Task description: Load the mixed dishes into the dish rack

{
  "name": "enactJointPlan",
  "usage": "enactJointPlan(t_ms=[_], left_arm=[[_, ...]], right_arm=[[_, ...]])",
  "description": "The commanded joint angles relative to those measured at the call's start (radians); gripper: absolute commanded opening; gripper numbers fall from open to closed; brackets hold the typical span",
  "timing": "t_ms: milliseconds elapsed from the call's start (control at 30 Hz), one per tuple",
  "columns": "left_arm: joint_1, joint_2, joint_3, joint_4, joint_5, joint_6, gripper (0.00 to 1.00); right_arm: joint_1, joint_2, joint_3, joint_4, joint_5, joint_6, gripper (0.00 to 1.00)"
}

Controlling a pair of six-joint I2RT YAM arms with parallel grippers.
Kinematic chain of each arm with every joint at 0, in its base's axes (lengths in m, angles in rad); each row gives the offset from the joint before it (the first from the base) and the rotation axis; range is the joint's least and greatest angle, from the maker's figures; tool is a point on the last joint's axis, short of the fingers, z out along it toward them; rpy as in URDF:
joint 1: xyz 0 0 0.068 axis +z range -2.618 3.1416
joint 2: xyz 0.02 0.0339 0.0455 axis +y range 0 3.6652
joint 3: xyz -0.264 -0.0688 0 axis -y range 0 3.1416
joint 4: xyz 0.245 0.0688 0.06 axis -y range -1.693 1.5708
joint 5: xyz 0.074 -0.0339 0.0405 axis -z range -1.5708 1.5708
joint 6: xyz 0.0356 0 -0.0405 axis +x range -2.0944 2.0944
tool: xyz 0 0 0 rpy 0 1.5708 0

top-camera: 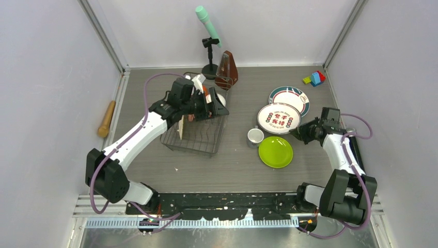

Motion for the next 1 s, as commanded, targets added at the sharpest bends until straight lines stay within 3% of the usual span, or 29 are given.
enactJointPlan(t_ms=[0, 200, 267, 367, 567, 833, 967], left_arm=[[-0.007, -0.020, 0.032, 0.056, 0.001, -0.005, 0.85], [-0.007, -0.035, 0.014, 0.042, -0.019, 0.010, 0.85], [-0.007, -0.037, 0.009, 0.040, -0.021, 0.012, 0.85], [-0.007, -0.039, 0.007, 0.034, -0.025, 0.017, 0.85], [-0.007, -0.044, 0.005, 0.021, -0.033, 0.032, 0.85], [-0.007, -0.050, -0.004, 0.011, -0.046, 0.043, 0.86], [-0.007, -0.054, -0.001, 0.004, -0.051, 0.051, 0.86]], right_arm=[[0.000, 0.034, -0.032, 0.050, 0.053, -0.052, 0.04], [0.000, 0.112, -0.051, 0.123, 0.095, -0.084, 0.06], [0.000, 0.122, -0.059, 0.154, 0.101, -0.090, 0.10], [0.000, 0.132, -0.077, 0.211, 0.115, -0.095, 0.24], [-0.001, 0.146, -0.165, 0.345, 0.111, -0.072, 0.29], [-0.001, 0.154, -0.253, 0.570, 0.080, -0.064, 0.73], [-0.002, 0.162, -0.289, 0.693, 0.063, -0.080, 0.75]])
